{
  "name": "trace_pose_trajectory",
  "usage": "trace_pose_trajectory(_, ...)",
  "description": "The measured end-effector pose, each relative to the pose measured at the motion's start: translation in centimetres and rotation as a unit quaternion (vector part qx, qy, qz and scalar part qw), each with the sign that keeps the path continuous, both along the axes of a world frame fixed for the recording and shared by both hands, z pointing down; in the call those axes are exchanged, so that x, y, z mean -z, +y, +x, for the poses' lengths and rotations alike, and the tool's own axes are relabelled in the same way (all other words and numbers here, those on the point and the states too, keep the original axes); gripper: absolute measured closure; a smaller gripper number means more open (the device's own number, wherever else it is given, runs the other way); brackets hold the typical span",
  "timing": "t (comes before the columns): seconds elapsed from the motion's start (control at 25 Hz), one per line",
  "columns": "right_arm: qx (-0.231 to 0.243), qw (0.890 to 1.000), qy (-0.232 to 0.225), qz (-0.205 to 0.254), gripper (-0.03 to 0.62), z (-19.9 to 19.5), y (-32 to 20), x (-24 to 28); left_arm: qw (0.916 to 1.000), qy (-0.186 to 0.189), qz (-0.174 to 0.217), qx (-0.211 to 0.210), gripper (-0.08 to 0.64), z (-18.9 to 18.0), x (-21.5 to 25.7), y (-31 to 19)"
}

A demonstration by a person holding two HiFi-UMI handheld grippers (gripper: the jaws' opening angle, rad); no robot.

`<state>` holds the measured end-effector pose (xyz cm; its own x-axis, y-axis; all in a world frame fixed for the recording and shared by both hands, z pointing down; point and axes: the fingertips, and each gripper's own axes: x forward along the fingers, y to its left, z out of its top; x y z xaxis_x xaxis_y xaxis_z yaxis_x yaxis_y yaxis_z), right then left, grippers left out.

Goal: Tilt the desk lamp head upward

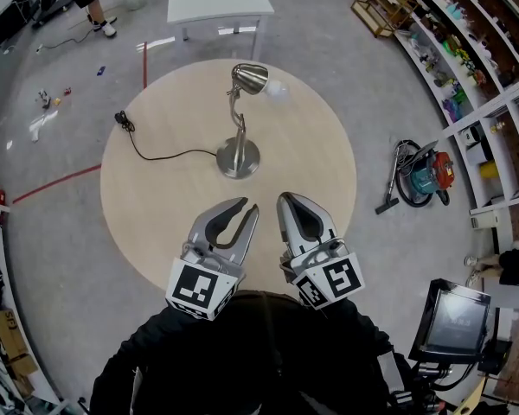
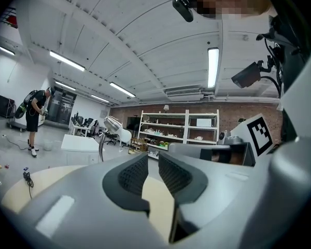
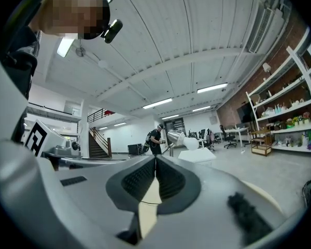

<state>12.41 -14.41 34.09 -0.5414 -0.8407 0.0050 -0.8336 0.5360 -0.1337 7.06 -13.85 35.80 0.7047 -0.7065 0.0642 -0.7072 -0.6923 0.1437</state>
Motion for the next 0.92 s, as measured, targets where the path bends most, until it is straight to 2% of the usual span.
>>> trace_pose_trajectory(0.36, -0.002, 1.000, 0.002, -0.005, 0.586, -0.3, 0.1, -0.4, 0.9999, 0.000, -0.012, -0.003, 0.489, -0.2, -0.2, 0.2)
trace_pose_trajectory(0.56, 0.002, 1.000, 0.009, -0.015, 0.586, -0.1, 0.1, -0.8, 0.9999, 0.000, -0.012, 0.006, 0.489, -0.2, -0.6, -0.1)
trace_pose_trajectory(0.92, -0.008, 1.000, 0.010, -0.015, 0.586, 0.8, 0.2, -1.0, 0.9999, -0.004, -0.010, -0.004, 0.489, 0.9, -0.7, 0.1)
